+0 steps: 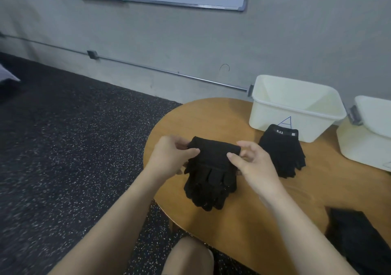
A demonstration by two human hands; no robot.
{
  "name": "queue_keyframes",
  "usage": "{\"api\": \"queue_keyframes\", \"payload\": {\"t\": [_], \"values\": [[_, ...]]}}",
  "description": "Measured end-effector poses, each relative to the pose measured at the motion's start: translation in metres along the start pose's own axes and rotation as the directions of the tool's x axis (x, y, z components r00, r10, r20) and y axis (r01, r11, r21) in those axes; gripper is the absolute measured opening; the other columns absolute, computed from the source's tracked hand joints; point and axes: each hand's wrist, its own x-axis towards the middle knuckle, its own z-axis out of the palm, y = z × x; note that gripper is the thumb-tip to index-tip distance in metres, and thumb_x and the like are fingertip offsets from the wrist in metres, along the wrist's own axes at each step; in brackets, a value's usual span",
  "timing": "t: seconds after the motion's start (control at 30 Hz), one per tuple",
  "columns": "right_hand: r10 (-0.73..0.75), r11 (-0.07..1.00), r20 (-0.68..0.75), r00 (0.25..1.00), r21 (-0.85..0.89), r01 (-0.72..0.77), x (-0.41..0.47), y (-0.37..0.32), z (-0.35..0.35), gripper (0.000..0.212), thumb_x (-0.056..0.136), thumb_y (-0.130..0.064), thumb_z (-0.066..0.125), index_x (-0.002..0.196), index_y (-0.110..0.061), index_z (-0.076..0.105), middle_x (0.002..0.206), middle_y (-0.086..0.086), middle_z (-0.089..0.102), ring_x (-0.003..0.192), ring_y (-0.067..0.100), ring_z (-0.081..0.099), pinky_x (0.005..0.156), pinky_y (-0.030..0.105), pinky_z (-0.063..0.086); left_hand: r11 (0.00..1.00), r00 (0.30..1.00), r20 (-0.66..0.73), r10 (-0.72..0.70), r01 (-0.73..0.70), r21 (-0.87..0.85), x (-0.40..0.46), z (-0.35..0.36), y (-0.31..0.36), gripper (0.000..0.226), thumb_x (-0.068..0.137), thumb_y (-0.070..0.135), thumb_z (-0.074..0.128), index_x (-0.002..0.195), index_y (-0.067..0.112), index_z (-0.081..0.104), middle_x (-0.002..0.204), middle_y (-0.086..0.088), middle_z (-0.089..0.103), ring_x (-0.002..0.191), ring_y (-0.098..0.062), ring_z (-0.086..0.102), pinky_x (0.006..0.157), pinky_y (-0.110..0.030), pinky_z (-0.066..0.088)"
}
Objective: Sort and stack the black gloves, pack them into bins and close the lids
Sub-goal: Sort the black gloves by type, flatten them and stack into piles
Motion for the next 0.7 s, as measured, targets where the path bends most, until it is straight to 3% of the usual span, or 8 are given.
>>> {"api": "queue_keyframes", "payload": {"t": [0.07,0.1,0.2,0.27,0.33,0.4,0.53,0.7], "values": [[-0.003,0.999,-0.011,1.0,-0.049,0.003,0.0,0.002,0.0,0.036,0.093,-0.031,0.074,0.126,-0.028,0.062,0.087,-0.017,0.061,0.087,0.012,0.069,0.082,0.035,0.058,1.0,1.0,-0.006,-0.013,0.013,0.023,-0.003,-0.004,-0.005,0.025,0.094,0.028,0.074,0.114,0.014,0.074,0.094,0.002,0.077,0.068,-0.01,0.074,0.051,-0.023,0.054],[-0.021,0.994,-0.027,0.999,-0.106,0.018,-0.002,0.002,-0.001,0.036,0.094,-0.033,0.073,0.127,-0.027,0.061,0.097,-0.016,0.062,0.093,0.012,0.068,0.086,0.033,0.056,0.999,1.0,-0.027,-0.011,0.012,0.044,-0.004,-0.006,-0.008,0.026,0.095,0.029,0.072,0.115,0.014,0.073,0.095,0.003,0.076,0.071,-0.01,0.074,0.053,-0.023,0.055],[-0.137,0.948,-0.073,0.988,-0.3,0.109,-0.009,0.0,-0.004,0.037,0.098,-0.034,0.065,0.133,-0.024,0.058,0.117,-0.014,0.061,0.104,0.001,0.061,0.096,0.025,0.051,0.974,0.986,-0.147,0.08,-0.046,0.22,-0.009,-0.007,-0.008,0.029,0.102,0.033,0.062,0.122,0.014,0.07,0.106,0.006,0.072,0.092,-0.011,0.068,0.068,-0.02,0.05],[-0.235,0.884,-0.048,0.971,-0.426,0.193,-0.013,-0.004,-0.004,0.041,0.102,-0.037,0.058,0.139,-0.021,0.056,0.133,-0.01,0.057,0.122,0.007,0.054,0.108,0.028,0.044,0.941,0.966,-0.16,0.203,-0.148,0.304,-0.012,-0.003,-0.005,0.034,0.106,0.033,0.053,0.133,0.016,0.064,0.127,0.001,0.067,0.113,-0.013,0.06,0.087,-0.022,0.046],[-0.33,0.802,0.01,0.944,-0.524,0.285,-0.016,-0.006,0.0,0.044,0.106,-0.039,0.048,0.145,-0.019,0.053,0.146,-0.008,0.052,0.138,0.009,0.042,0.115,0.021,0.028,0.891,0.939,-0.08,0.334,-0.287,0.351,-0.015,0.004,-0.001,0.042,0.109,0.033,0.044,0.146,0.014,0.055,0.151,-0.002,0.051,0.139,-0.017,0.045,0.11,-0.023,0.031],[-0.388,0.733,0.079,0.918,-0.578,0.359,-0.018,-0.007,0.008,0.051,0.109,-0.041,0.036,0.151,-0.017,0.049,0.156,-0.006,0.046,0.147,0.008,0.032,0.119,0.019,0.017,0.859,0.914,0.01,0.405,-0.384,0.34,-0.015,0.014,-0.001,0.049,0.111,0.035,0.038,0.155,0.015,0.044,0.165,0.0,0.032,0.153,-0.014,0.023,0.118,-0.016,0.011],[-0.359,0.654,0.235,0.903,-0.627,0.423,-0.019,0.001,0.019,0.062,0.109,-0.05,0.017,0.159,-0.019,0.036,0.166,-0.01,0.029,0.155,0.002,0.013,0.126,0.023,0.004,0.883,0.92,0.138,0.368,-0.392,0.257,-0.01,0.033,-0.013,0.056,0.111,0.042,0.03,0.162,0.021,0.027,0.172,0.008,0.012,0.157,-0.003,0.003,0.121,-0.016,-0.001],[-0.238,0.73,0.307,0.922,-0.57,0.378,-0.015,0.026,0.019,0.059,0.109,-0.05,0.018,0.162,-0.026,0.025,0.168,-0.017,0.016,0.154,-0.006,0.004,0.128,0.03,0.007,0.919,0.922,0.214,0.322,-0.359,0.166,-0.012,0.048,-0.039,0.058,0.111,0.045,0.026,0.164,0.023,0.018,0.171,0.014,0.009,0.154,0.005,0.0,0.127,-0.02,0.002]]}}
